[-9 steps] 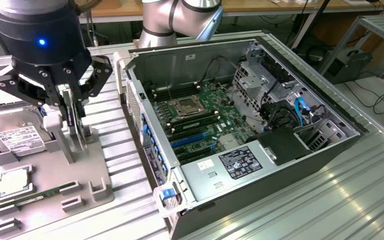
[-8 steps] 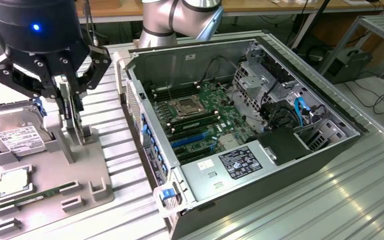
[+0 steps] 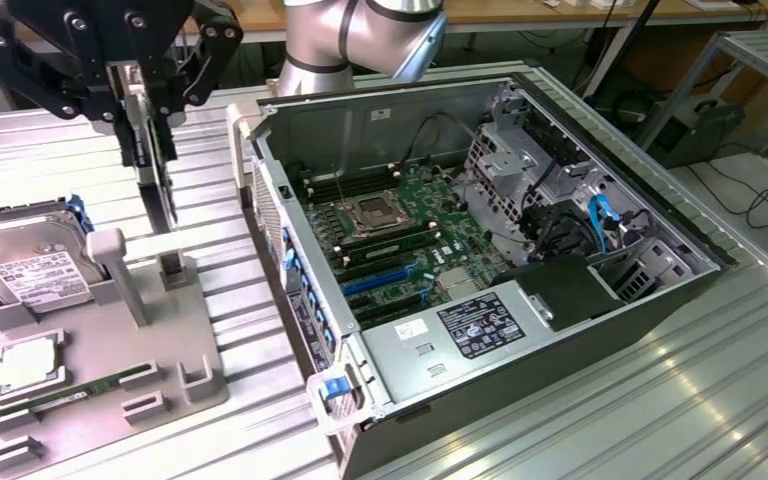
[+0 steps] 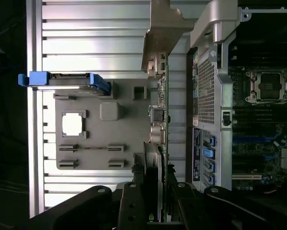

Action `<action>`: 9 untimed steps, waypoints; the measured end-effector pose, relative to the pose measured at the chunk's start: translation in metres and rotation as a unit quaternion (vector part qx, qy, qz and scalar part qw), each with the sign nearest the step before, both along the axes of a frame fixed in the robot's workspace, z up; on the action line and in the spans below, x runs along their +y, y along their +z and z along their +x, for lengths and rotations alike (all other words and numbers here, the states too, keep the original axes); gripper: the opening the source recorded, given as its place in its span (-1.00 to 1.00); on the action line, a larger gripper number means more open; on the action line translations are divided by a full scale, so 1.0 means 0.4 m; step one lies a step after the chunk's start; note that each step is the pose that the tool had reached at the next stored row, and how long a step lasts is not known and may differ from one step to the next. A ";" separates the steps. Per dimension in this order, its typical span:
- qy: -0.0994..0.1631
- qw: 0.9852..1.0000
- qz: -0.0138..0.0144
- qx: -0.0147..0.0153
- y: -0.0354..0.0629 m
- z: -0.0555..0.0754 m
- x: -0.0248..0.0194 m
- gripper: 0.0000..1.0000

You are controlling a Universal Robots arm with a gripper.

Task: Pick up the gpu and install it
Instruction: 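Pick up the gpu and move the gpu toward the slot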

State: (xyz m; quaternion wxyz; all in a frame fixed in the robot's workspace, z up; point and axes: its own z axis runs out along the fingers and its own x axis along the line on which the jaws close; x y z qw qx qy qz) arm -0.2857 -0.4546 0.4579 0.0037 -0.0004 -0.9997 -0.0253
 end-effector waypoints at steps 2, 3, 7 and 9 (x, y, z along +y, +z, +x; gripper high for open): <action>0.000 1.000 0.000 0.000 0.000 0.011 0.000 -0.46; 0.000 1.000 0.000 0.000 0.000 0.016 0.000 -0.46; 0.000 1.000 0.000 0.000 0.000 0.034 0.000 -0.46; 0.000 1.000 0.000 0.000 0.000 0.042 0.000 -0.46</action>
